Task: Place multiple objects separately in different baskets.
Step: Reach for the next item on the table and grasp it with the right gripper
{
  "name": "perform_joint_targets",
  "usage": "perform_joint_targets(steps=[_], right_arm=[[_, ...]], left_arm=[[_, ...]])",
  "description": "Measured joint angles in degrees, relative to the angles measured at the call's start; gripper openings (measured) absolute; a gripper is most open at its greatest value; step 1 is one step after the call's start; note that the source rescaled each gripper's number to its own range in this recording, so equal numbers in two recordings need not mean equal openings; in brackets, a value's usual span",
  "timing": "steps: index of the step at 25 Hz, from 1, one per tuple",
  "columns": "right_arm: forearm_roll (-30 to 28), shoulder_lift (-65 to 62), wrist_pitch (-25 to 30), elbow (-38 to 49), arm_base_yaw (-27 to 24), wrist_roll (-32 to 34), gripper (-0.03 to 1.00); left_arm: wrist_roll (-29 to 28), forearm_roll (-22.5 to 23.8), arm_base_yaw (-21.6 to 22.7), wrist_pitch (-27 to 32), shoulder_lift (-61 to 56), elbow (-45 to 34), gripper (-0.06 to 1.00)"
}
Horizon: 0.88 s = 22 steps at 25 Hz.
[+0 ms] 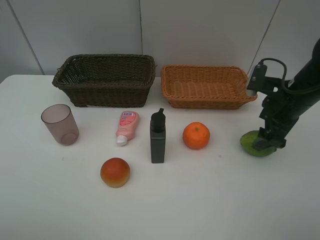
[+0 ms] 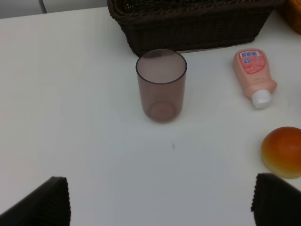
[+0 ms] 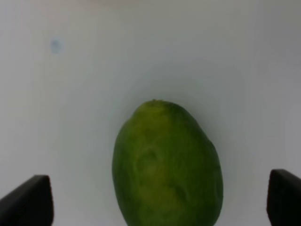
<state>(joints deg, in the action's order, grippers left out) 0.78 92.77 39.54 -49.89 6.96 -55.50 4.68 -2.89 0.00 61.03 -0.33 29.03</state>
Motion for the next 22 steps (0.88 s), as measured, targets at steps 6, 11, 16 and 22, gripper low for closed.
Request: perform_joint_targets(steps=[6, 11, 16, 22], right_arm=[[-1.65, 2.91, -1.72, 0.0, -0.57, -0.07, 0.97], [-2.5, 4.94, -2.77, 0.0, -2.25, -0.07, 0.97], [-2.4, 7.44, -4.66, 0.0, -2.36, -0.07, 0.97], [-1.48, 10.49, -6.51, 0.94, -2.36, -0.23, 0.97]], left_arm=[[0.0, 0.0, 0.0, 0.0, 0.0, 0.0, 1.0], [0.0, 0.0, 0.0, 0.0, 0.0, 0.0, 1.0], [0.0, 0.0, 0.0, 0.0, 0.0, 0.0, 1.0], [0.0, 0.0, 0.0, 0.0, 0.0, 0.0, 1.0]])
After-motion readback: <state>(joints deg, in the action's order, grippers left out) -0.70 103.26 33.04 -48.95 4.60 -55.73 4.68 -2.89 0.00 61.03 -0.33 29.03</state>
